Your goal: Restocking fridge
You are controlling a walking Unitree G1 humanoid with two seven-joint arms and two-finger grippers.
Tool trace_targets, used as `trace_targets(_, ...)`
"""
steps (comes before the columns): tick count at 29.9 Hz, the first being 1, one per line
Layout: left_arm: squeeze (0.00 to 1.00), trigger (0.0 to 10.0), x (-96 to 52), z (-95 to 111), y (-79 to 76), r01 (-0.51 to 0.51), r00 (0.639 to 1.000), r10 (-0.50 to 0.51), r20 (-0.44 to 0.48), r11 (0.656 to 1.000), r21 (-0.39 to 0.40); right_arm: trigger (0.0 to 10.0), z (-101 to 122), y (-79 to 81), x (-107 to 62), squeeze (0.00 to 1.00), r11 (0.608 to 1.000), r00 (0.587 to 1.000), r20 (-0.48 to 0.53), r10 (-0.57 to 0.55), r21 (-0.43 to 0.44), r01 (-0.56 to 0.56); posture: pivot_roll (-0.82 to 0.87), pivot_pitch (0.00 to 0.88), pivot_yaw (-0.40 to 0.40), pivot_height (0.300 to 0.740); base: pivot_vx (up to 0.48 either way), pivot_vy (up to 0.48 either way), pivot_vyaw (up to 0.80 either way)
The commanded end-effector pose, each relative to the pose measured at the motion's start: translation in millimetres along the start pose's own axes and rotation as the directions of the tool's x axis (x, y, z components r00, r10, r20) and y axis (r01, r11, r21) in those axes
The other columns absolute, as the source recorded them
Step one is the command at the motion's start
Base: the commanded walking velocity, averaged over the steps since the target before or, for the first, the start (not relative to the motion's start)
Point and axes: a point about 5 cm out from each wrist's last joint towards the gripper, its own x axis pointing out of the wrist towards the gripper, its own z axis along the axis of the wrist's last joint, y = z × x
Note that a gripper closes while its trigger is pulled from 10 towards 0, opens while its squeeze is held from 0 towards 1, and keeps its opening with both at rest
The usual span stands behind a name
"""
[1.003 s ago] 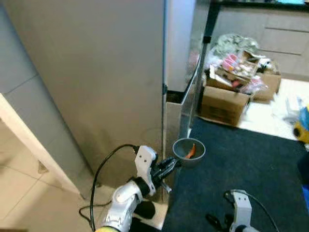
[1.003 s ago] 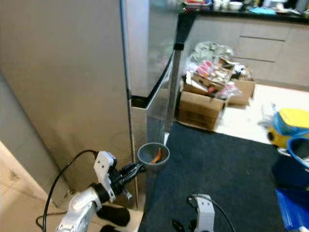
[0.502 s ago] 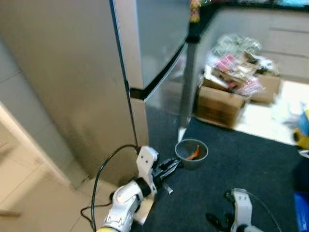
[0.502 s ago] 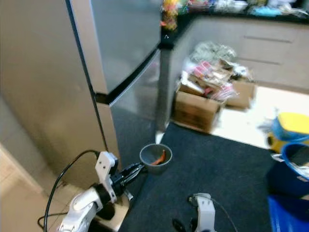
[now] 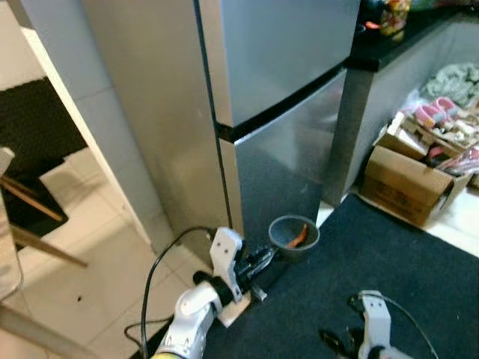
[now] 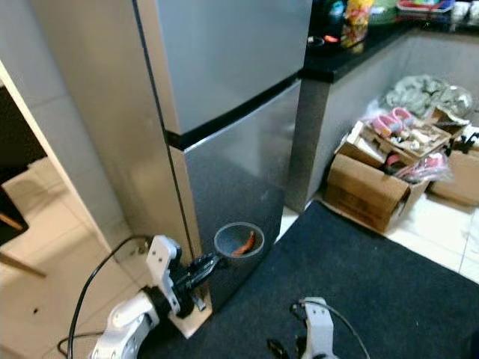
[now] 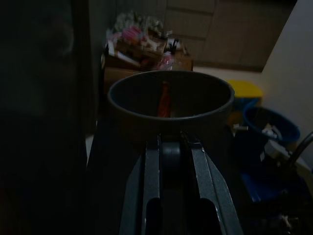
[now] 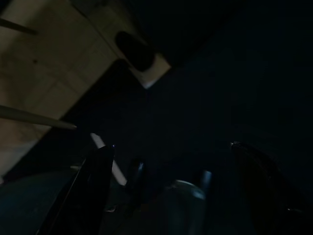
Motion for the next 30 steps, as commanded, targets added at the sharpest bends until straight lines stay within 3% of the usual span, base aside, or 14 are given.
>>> trace_targets(1,0.00,10.0,-4.4,-4.7,0.6,-0.020,1.000,0.020,-0.005,1.000,-0.013,10.0,-3.8,5.8,2.2,0.00,1.000,1.000,-0.014,0.021,-0.006,-0.021,-0.03,0.027,-0.004,0.740,0.000,0.000,0.80)
trace_targets(13,0.00,10.0,-14.4,-13.1,8.8,-0.092,0.995,0.092,-0.031,0.996,-0.010,10.0,1.3,4.2,2.4,0.00,0.999,1.000,-0.015,0.024,-0.047,-0.024,-0.03,0.027,-0.011,0.740,0.000,0.000,0.80)
trace_targets(24,0.00,10.0,-30.8,-7.5,28.6,-0.172,0.985,0.173,-0.019,0.985,0.021,10.0,8.3,5.4,4.8,0.00,0.998,1.000,0.000,0.026,-0.062,-0.026,-0.02,0.035,-0.014,0.740,0.000,0.000,0.79)
trace_targets(30,0.00,10.0,-31.8,-7.7,29.7,-0.180,0.983,0.180,-0.020,0.983,0.026,10.0,10.1,4.5,5.2,0.00,0.998,1.000,0.013,0.001,-0.069,0.000,-0.02,0.036,-0.013,0.740,0.000,0.000,0.79)
